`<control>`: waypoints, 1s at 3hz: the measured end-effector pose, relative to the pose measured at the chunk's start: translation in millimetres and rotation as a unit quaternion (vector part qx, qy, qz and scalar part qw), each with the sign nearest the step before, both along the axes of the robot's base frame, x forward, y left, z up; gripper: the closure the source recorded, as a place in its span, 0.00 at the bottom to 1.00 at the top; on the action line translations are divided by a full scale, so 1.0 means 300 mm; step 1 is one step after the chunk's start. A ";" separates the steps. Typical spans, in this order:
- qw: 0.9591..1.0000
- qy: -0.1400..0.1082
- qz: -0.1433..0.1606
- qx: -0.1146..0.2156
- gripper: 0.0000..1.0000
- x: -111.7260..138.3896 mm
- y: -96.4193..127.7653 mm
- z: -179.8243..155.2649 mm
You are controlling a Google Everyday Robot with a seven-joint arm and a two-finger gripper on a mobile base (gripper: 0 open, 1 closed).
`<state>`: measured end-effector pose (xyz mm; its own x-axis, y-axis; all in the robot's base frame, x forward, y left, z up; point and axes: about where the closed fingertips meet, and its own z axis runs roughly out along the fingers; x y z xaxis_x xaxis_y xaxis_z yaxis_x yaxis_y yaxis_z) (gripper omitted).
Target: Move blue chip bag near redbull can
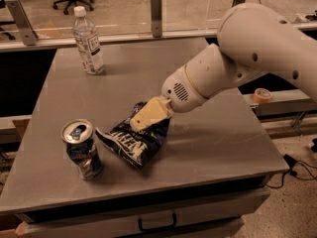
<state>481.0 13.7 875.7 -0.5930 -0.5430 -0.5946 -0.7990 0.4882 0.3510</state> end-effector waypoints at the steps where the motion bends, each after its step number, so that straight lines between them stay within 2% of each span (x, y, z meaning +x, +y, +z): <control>1: 1.000 0.000 0.000 0.000 0.00 0.011 0.010 -0.009; 2: 1.000 -0.021 -0.004 -0.002 0.00 0.057 -0.035 0.025; 3: 0.999 -0.053 -0.006 0.001 0.00 0.169 -0.204 0.073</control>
Offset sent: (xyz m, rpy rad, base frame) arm 0.0411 -0.0350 0.0216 -0.0056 -0.1072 -0.0290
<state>531.8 -47.6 897.7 -0.5328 -0.5352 -0.6555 -0.8258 0.4979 0.2647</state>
